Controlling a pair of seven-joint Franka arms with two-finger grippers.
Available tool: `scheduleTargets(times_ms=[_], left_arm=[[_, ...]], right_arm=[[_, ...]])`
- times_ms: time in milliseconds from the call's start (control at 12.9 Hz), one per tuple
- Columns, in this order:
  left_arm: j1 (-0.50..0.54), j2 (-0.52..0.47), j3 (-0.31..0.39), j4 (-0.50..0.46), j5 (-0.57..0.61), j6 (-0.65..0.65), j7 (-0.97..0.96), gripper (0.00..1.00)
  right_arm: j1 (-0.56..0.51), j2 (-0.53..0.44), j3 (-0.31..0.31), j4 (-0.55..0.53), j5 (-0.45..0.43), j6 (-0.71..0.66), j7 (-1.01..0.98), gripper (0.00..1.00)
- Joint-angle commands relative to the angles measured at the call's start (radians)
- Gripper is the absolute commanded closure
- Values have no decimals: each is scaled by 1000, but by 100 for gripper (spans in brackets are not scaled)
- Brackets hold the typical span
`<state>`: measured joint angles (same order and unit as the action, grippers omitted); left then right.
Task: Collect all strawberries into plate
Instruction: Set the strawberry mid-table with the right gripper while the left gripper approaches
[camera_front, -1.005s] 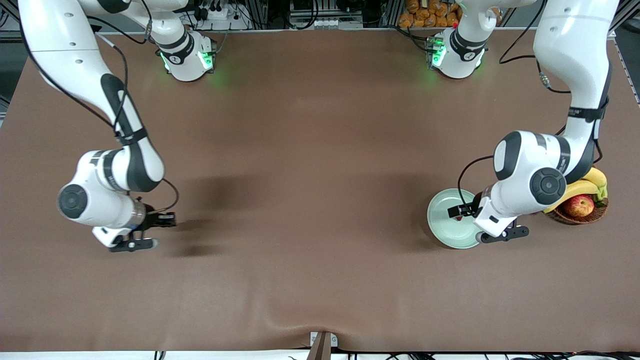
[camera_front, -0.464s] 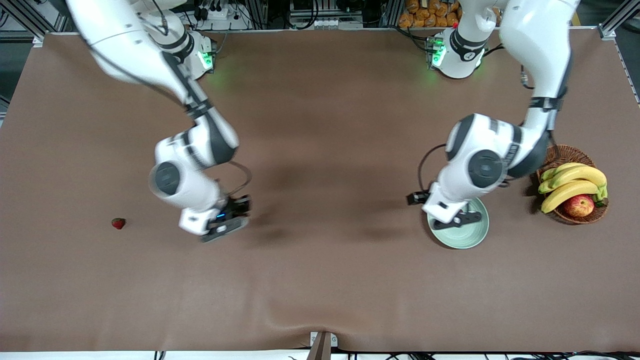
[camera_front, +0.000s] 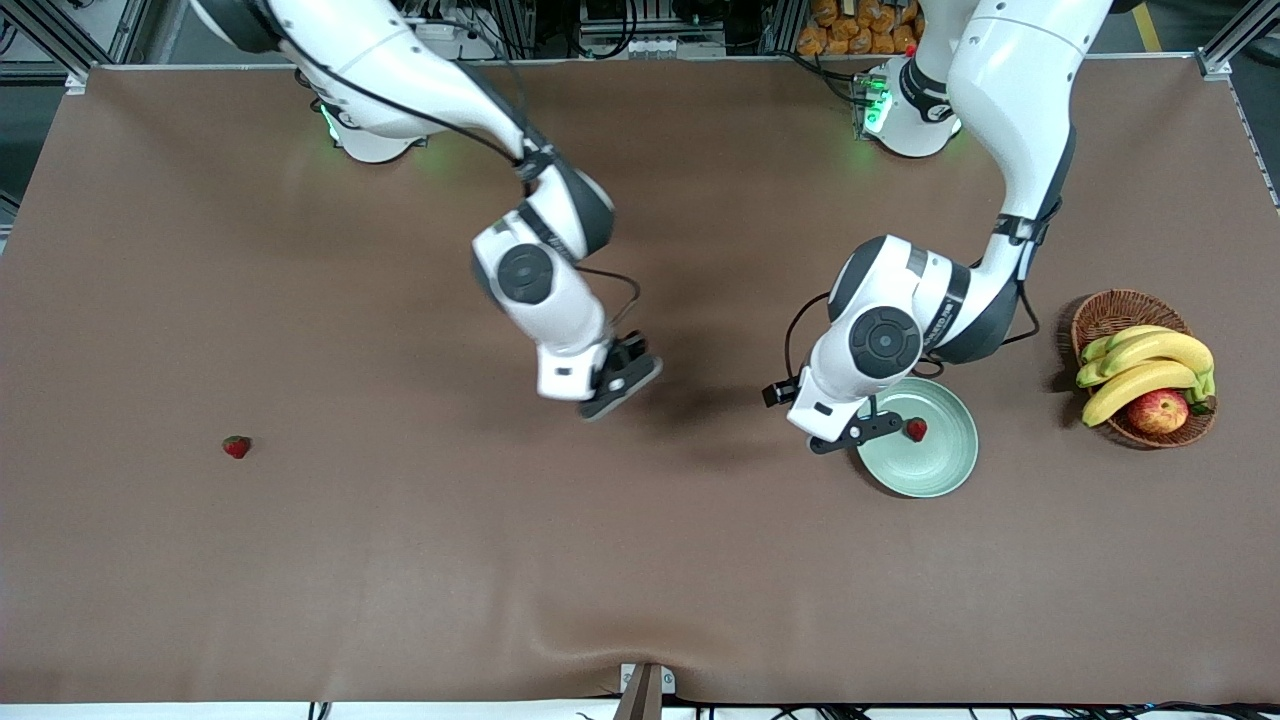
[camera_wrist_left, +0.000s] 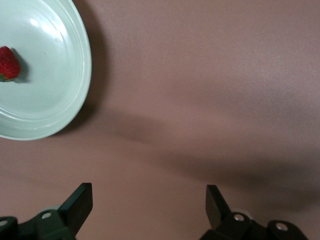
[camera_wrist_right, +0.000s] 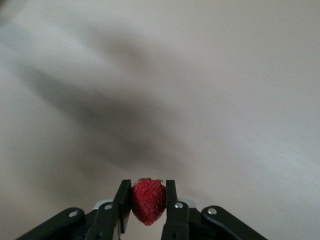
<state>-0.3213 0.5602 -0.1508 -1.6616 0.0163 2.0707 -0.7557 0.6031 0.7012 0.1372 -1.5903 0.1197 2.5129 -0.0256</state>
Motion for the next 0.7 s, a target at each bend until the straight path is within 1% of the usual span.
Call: scheduleTargets(times_ms=[0, 77, 155, 309, 387, 618], left_arm=[[-7, 21, 7, 28, -15, -6, -24, 0], [-5, 21, 7, 28, -16, -6, -24, 0], [-5, 21, 7, 28, -16, -6, -24, 0], [-7, 23, 7, 28, -18, -3, -24, 0], [-1, 23, 7, 29, -18, -3, -19, 0], [-7, 27, 8, 43, -68, -3, -22, 0]], right_arm=[[53, 115, -10, 107, 9, 61, -4, 100], [66, 135, -10, 121, 6, 64, -5, 100], [70, 149, -11, 130, 3, 66, -14, 86], [75, 167, -13, 142, -3, 67, -19, 24], [76, 169, -13, 142, -5, 67, -19, 0], [66, 143, -16, 136, -20, 64, -17, 0]])
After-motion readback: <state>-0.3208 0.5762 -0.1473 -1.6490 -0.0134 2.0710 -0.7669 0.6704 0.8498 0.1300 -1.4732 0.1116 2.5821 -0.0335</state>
